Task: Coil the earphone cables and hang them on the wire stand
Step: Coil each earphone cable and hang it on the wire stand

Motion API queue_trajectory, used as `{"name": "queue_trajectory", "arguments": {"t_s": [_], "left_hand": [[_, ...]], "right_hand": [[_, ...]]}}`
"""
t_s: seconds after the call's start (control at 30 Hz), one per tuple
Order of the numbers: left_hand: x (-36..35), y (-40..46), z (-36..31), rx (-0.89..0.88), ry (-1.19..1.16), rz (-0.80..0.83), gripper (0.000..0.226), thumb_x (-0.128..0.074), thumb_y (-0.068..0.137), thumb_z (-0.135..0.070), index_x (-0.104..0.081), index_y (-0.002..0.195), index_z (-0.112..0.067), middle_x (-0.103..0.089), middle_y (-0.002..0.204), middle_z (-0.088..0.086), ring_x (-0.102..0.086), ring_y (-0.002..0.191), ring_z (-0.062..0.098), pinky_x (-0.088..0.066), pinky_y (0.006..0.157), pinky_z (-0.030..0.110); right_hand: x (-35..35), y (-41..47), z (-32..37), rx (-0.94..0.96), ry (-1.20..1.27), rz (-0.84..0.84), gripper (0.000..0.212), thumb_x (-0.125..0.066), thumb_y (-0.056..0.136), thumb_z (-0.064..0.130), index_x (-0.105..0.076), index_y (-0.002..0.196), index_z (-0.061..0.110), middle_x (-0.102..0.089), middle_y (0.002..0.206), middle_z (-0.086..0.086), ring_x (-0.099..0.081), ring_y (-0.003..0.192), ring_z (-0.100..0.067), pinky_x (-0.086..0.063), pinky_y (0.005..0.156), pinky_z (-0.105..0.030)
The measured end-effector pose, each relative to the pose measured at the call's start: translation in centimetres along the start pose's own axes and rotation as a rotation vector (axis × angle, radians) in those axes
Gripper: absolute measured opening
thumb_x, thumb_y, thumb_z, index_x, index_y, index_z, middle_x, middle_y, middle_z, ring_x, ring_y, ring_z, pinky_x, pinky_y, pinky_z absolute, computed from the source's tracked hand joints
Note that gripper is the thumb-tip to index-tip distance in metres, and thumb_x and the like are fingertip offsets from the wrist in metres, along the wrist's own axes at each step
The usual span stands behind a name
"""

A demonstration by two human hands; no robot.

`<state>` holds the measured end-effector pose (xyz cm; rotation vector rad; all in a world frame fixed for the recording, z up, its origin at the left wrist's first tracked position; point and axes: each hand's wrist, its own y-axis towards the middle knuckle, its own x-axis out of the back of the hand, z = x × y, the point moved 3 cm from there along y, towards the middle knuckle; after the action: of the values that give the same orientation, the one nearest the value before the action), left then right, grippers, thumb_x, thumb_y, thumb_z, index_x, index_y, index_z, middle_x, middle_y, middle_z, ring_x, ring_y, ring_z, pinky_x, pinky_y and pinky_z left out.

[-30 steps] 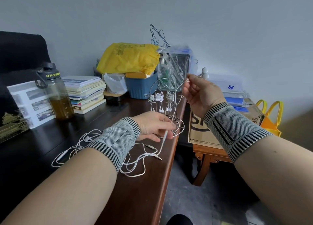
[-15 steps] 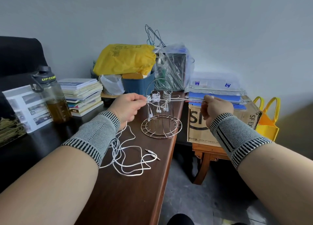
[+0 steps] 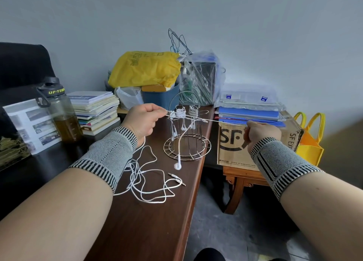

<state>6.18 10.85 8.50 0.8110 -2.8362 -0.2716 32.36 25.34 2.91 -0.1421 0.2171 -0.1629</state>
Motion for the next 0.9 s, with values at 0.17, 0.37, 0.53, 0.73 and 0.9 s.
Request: {"name": "queue_trajectory", "arguments": {"t_s": [0.17, 0.37, 0.53, 0.73, 0.9], "left_hand": [[-0.5, -0.1, -0.5, -0.03, 0.004, 0.022, 0.014, -0.065, 0.091, -0.01, -0.065, 0.077, -0.013, -0.056, 0.061, -0.002, -0.027, 0.036, 0.002, -0.019, 0.034, 0.015], [-2.2, -0.2, -1.0, -0.055, 0.125, 0.123, 0.012, -0.066, 0.09, -0.012, -0.066, 0.077, -0.013, -0.062, 0.062, -0.005, -0.028, 0.037, 0.003, -0.02, 0.034, 0.015], [-3.0, -0.2, -1.5, -0.082, 0.224, 0.137, 0.01, -0.068, 0.088, -0.014, -0.068, 0.078, -0.012, -0.059, 0.064, -0.002, -0.031, 0.037, 0.003, -0.023, 0.035, 0.015], [-2.4, 0.2, -1.8, -0.127, 0.361, 0.012, 0.028, -0.072, 0.085, -0.025, -0.06, 0.06, -0.019, -0.049, 0.042, -0.015, -0.038, 0.041, 0.001, -0.028, 0.049, 0.022], [-1.2, 0.5, -1.6, -0.141, 0.465, -0.164, 0.032, -0.07, 0.086, -0.03, -0.058, 0.059, -0.018, -0.05, 0.053, -0.007, -0.043, 0.053, 0.009, -0.034, 0.053, 0.025]], "right_hand": [[-0.5, 0.5, -1.1, -0.002, -0.271, 0.235, 0.009, -0.058, 0.089, 0.011, -0.058, 0.08, 0.013, -0.054, 0.076, -0.005, -0.051, 0.061, -0.014, -0.047, 0.059, -0.03], [-3.7, -4.1, 0.2, 0.228, -0.47, 0.405, 0.006, -0.068, 0.085, 0.018, -0.066, 0.081, 0.021, -0.065, 0.087, 0.003, -0.057, 0.081, -0.011, -0.052, 0.085, -0.032], [-7.4, -7.9, 1.2, 0.336, -0.464, 0.779, 0.011, -0.075, 0.075, 0.01, -0.069, 0.076, 0.02, -0.07, 0.084, -0.008, -0.054, 0.075, -0.018, -0.049, 0.069, -0.031], [-8.1, -8.3, 0.8, 0.195, -0.429, 0.835, 0.013, -0.067, 0.079, 0.014, -0.062, 0.067, 0.014, -0.059, 0.076, -0.008, -0.052, 0.075, -0.019, -0.044, 0.07, -0.034], [-6.2, -6.7, 0.8, 0.049, -0.253, 0.68, 0.015, -0.057, 0.081, 0.005, -0.053, 0.066, 0.009, -0.056, 0.069, -0.007, -0.054, 0.071, -0.021, -0.043, 0.075, -0.04]]}}
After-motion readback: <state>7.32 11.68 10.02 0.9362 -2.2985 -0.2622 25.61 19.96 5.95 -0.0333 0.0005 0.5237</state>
